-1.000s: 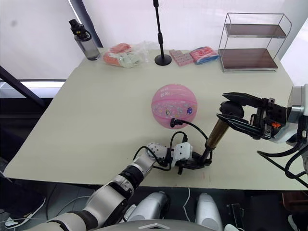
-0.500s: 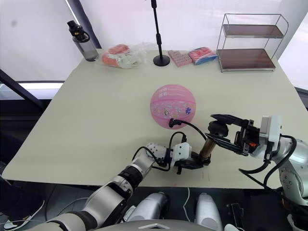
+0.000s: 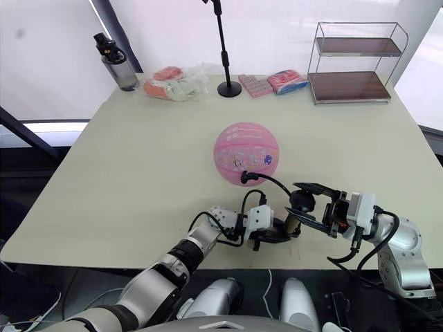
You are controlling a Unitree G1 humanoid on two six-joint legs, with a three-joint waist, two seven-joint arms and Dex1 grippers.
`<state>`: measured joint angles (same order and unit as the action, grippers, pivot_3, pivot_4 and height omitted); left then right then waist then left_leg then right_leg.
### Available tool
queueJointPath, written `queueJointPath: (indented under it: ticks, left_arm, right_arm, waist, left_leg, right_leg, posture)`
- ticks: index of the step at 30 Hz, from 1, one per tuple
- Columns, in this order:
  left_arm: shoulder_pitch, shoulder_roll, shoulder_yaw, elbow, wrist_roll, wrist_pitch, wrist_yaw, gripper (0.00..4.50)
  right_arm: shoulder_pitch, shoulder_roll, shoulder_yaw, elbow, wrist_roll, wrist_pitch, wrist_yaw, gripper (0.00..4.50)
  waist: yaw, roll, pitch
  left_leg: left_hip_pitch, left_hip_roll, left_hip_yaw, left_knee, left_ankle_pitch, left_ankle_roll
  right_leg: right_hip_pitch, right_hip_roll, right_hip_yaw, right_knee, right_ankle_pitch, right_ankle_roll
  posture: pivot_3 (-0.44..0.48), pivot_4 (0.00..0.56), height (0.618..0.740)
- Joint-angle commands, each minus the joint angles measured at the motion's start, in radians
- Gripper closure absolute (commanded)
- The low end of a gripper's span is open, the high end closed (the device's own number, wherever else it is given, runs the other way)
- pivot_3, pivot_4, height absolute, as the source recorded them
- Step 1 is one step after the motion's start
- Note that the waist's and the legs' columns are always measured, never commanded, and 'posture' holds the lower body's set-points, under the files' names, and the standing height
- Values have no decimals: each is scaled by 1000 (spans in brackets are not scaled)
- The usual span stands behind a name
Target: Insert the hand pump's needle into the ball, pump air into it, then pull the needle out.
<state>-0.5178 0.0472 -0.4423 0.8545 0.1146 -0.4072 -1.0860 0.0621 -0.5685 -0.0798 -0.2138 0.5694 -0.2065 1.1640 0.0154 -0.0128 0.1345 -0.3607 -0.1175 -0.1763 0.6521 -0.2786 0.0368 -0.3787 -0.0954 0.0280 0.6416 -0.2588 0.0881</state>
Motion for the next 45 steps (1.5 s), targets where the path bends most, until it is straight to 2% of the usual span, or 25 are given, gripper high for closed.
queueJointPath:
  ticks: [1,9,20,27,33,39,45]
  left_arm:
    - [33,19,-26,43,35,34,-8,3412]
    - [30,20,-26,45,33,36,-15,3412]
    - [23,15,-25,57,30,34,-12,3412]
    - [23,15,-24,58,26,35,-11,3412]
    - [24,16,-26,56,23,35,-12,3412]
    - [25,17,-25,48,22,41,-9,3412]
    - [24,20,-26,46,23,42,-5,3412]
  right_arm:
    - [3,-46,-52,-68,78,97,-24,2397]
    - [-83,-156,-218,-226,292,300,-119,2397]
    - [-220,-278,-393,-226,461,471,-133,2397]
    - [-278,-316,-441,-227,509,544,-145,2397]
    - [-269,-287,-384,-229,421,531,-125,2397]
    - [-158,-191,-273,-207,246,421,-69,2397]
    - [-75,-70,-157,-104,96,253,-42,2397]
  waist:
    - [0,0,0]
    - [2,3,6]
    - [2,2,10]
    - [2,2,10]
    - [3,2,10]
    - [1,1,9]
    - [-1,-3,6]
  left_leg:
    - [0,0,0,0,0,0]
    - [-4,-1,0,0,0,0]
    - [-5,-1,0,0,0,0]
    - [-6,-1,0,0,0,0]
    - [-9,-1,1,0,0,0]
    - [-5,-1,0,0,0,0]
    - [0,0,1,0,0,0]
  right_leg:
    - [0,0,0,0,0,0]
    - [-2,-2,0,-1,0,0]
    - [-2,-2,0,-1,0,0]
    - [-3,-3,0,-1,0,0]
    - [-6,-3,-1,-1,0,0]
    - [-4,-2,-1,0,0,0]
    - [0,-1,0,0,0,1]
  posture:
    - [0,150,736]
    - [0,150,736]
    - [0,150,736]
    - [0,150,736]
    - [0,150,736]
    - [0,150,736]
    - [0,150,736]
